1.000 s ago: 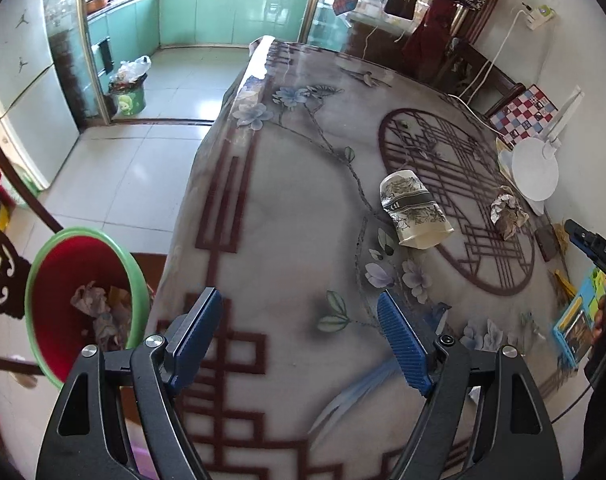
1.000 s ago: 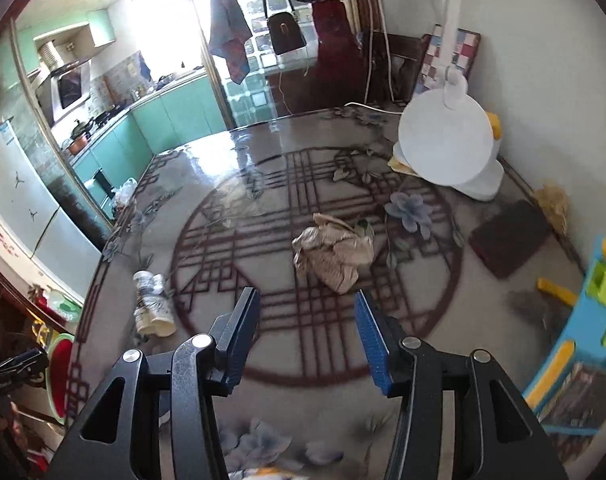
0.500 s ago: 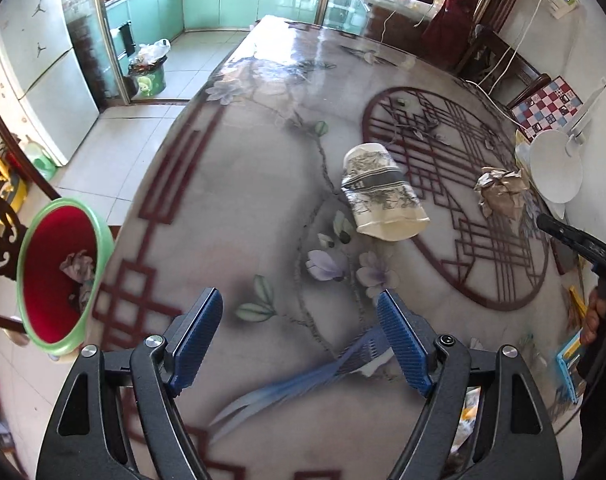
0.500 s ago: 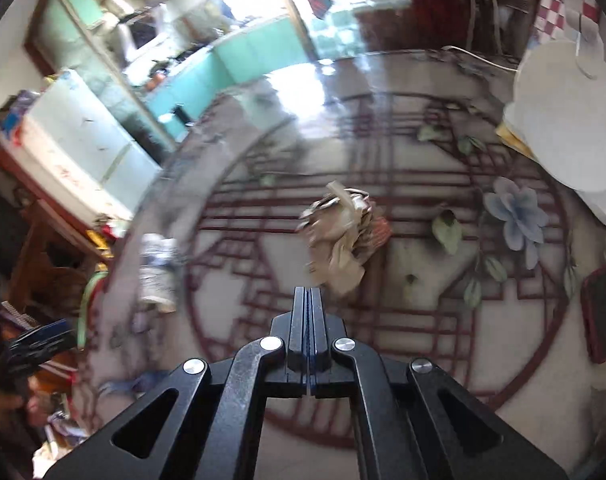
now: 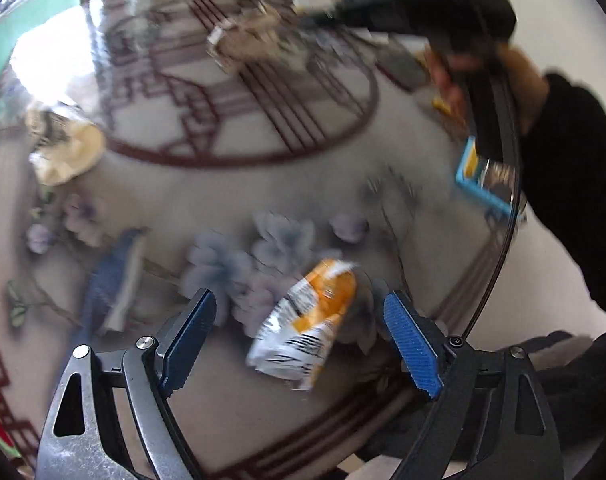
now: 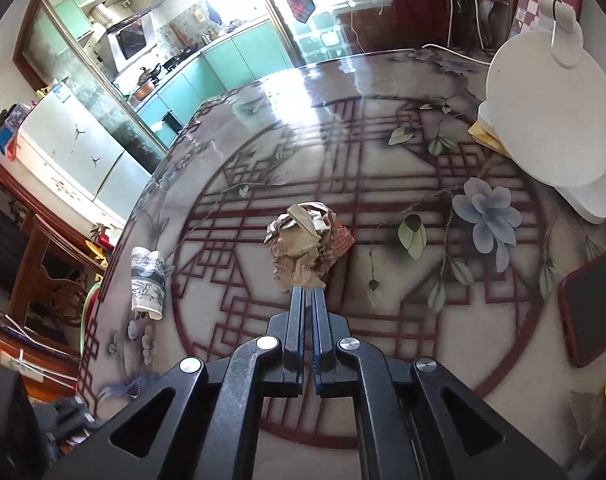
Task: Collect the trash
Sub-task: 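Grasp the orange snack wrapper with the left tool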
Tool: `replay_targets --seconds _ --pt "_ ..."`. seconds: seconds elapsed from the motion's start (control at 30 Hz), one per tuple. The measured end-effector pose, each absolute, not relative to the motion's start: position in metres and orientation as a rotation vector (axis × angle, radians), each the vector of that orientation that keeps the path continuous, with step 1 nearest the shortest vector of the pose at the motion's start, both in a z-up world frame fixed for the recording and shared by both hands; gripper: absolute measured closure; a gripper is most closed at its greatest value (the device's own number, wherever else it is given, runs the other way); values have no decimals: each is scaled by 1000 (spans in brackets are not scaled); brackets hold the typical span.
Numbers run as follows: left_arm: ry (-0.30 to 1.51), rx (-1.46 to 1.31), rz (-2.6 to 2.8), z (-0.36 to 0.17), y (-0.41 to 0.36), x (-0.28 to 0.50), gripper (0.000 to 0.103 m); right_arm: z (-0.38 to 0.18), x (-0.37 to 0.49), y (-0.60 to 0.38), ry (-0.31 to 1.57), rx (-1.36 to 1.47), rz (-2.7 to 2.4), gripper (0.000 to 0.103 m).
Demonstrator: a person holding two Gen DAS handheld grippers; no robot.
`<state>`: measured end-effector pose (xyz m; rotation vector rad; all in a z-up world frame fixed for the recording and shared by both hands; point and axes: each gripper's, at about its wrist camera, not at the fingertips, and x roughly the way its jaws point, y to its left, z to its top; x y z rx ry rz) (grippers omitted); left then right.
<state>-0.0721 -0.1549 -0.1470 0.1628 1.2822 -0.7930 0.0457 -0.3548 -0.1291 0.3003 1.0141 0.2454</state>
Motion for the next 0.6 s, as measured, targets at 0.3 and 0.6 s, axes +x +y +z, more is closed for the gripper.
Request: replay_targets --seconds 0.3,0.6 --pt "1335 59 -713 -170 -166 -74 83 -118 70 -323 1005 203 292 69" --pt "1207 -79 -544 -152 -131 -64 85 -109 101 -298 994 121 279 49"
